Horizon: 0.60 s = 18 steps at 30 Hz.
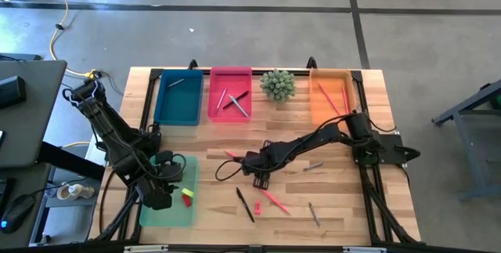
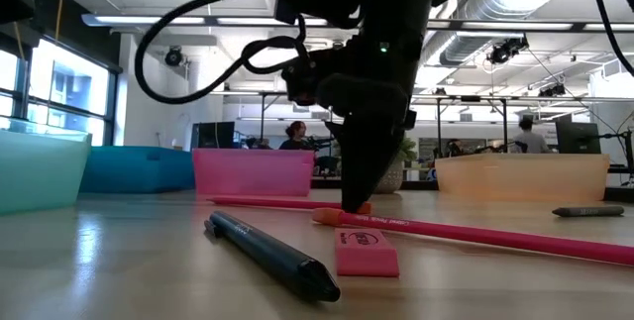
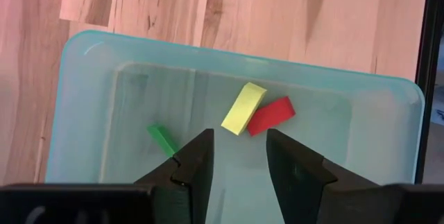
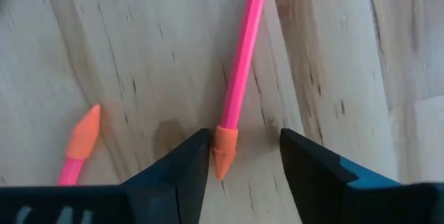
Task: Sort crayons/erasers/pens/pencils in bins
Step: Put the pink pencil into the orange bin
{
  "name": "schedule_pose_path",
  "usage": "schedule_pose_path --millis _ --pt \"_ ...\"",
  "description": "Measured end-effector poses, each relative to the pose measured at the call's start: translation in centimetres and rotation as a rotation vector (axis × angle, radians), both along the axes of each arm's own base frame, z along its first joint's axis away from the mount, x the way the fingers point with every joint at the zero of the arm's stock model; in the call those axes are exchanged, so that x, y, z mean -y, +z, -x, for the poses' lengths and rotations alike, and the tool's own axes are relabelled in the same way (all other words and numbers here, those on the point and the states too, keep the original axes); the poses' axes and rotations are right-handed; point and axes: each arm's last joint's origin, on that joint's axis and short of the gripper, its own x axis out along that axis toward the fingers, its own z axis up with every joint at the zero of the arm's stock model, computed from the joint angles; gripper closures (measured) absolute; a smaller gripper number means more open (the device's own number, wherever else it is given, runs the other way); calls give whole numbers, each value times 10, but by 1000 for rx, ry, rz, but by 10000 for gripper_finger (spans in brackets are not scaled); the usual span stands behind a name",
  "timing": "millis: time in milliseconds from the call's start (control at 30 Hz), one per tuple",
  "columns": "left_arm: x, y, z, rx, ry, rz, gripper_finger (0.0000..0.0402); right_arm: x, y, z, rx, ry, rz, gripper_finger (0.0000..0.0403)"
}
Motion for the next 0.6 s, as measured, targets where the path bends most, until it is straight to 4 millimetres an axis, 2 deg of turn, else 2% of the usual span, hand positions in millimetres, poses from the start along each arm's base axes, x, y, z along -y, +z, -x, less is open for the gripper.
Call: schedule_pose_path --millis 300,600 --pt "0 0 0 0 0 -2 282 -2 -4 3 -21 -101 37 299" --pt "1 0 1 -26 -8 25 282 -1 -4 5 -38 -109 33 380"
